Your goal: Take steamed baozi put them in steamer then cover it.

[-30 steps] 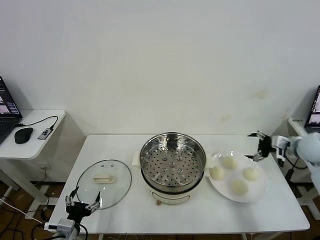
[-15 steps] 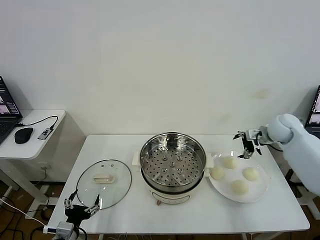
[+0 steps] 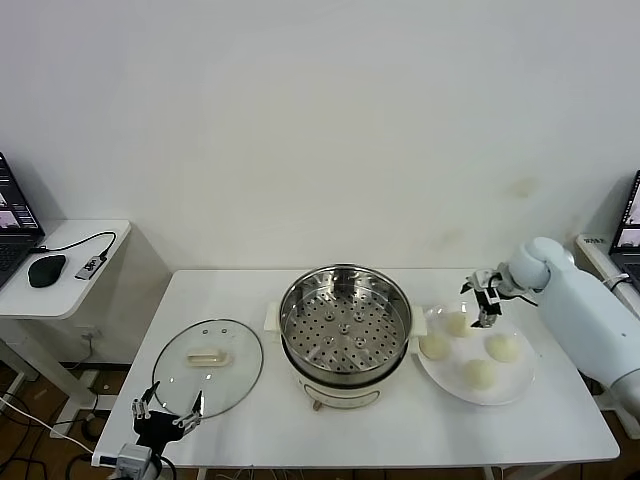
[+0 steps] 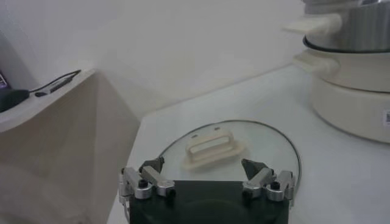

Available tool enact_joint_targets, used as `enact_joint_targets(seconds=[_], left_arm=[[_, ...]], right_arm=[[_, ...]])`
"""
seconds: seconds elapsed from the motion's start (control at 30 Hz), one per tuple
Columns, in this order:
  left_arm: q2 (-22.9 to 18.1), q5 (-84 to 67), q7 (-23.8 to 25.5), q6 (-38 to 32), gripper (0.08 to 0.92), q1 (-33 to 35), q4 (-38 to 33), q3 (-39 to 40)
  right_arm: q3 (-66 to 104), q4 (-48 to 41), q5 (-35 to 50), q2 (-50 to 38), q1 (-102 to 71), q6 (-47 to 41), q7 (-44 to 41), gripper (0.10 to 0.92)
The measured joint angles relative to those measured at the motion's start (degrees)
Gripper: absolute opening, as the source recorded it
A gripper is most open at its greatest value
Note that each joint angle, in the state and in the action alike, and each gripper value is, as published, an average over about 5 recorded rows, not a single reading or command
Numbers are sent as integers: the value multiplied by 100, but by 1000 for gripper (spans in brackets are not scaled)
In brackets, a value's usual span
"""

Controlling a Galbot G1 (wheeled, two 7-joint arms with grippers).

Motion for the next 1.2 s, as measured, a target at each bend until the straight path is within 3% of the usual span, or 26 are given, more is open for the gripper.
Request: enact_joint_targets(seconds=[0.93, 1.2], left_arm=[[4, 17, 7, -5, 823, -32, 127, 63], [-12, 23, 3, -7, 823, -36, 137, 89]], right_arm=[[22, -757, -196, 342, -32, 105, 189, 823], [25, -809, -124, 352, -29, 108, 228, 747]])
